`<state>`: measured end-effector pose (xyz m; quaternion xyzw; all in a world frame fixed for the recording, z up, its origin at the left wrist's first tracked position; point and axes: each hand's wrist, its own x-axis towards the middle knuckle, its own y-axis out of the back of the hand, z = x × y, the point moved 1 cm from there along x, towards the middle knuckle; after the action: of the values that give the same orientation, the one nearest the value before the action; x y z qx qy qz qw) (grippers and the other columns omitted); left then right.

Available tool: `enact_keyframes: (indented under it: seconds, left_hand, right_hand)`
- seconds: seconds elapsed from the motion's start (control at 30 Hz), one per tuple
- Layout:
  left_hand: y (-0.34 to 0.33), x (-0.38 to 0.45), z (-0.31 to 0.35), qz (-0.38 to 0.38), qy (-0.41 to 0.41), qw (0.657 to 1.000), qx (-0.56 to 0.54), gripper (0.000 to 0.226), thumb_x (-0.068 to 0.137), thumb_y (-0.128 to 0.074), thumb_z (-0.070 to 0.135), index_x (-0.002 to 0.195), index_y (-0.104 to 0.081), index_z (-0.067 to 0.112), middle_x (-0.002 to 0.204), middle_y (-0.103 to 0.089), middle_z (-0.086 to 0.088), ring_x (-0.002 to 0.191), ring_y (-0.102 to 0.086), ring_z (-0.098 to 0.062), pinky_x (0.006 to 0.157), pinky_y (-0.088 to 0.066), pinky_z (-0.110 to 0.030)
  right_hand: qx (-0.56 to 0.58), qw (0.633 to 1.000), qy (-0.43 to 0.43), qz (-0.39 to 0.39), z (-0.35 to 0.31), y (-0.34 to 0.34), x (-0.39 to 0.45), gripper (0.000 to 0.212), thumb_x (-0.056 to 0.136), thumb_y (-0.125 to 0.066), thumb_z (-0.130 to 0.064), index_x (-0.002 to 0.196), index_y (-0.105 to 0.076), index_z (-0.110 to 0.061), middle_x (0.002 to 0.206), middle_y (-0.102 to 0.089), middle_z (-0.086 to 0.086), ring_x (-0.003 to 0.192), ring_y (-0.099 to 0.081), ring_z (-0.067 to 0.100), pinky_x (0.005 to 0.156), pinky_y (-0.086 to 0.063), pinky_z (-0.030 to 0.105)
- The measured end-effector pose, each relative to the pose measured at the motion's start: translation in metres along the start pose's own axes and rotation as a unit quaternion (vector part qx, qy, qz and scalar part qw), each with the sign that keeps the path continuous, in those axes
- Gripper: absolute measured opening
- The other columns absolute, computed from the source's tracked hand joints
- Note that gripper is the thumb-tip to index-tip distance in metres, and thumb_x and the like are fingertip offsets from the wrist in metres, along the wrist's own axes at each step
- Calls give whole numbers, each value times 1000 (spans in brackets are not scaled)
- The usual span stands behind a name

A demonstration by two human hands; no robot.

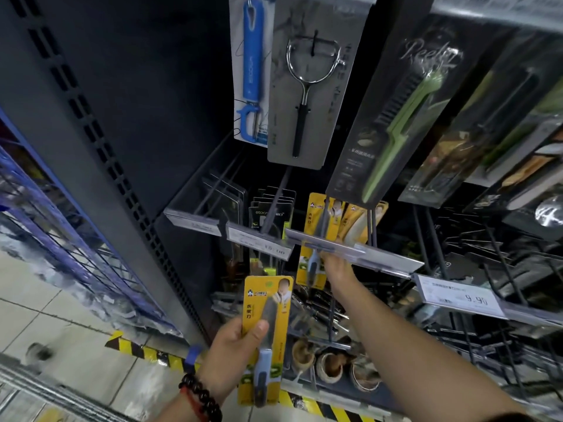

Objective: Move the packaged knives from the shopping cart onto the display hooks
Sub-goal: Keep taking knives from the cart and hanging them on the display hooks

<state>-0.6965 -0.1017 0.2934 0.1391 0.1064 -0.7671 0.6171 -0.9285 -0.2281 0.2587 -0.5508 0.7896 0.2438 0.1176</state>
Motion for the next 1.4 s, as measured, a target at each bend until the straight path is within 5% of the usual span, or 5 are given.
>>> enact_keyframes:
  seconds: [0.43,0.63,0.9,1.1,1.4]
  left_hand:
    - [-30,19,13,-69,-45,996,35,14,96,-52,26,102,-65,27,86,-70,29,83,-62,12,67,-43,-4]
    - [-39,28,13,-102,-62,993,26,35,87,-53,42,117,-64,26,113,-70,17,108,-63,-2,92,-49,-24]
    - [-38,33,11,-74,-51,996,25,22,94,-57,32,113,-65,25,109,-71,10,104,-65,-9,92,-51,-32]
    - [-7,10,30,150,-135,975,88,22,89,-65,23,107,-54,30,111,-55,11,104,-57,-9,86,-45,-23]
    - [130,26,110,467,-300,776,300,94,76,-79,27,150,-22,14,155,-10,-24,143,-10,-39,116,-8,-43]
  right_hand:
    - [141,983,88,-84,25,16,-81,19,94,-58,-29,102,-67,-15,100,-71,10,90,-67,25,85,-49,42]
    - [182,961,169,-124,9,16,-131,61,69,-73,-62,100,-70,-10,103,-72,14,97,-68,25,80,-55,31]
    - [148,959,216,-106,8,6,-139,34,81,-73,-39,86,-69,-6,83,-64,26,78,-57,27,75,-46,40]
    - [144,966,210,-39,-1,8,-133,20,91,-64,-28,77,-66,-14,80,-61,16,80,-53,21,80,-41,38]
    - [145,969,198,4,-13,7,-121,17,98,-54,-11,94,-69,-17,90,-69,-3,87,-62,13,87,-47,31]
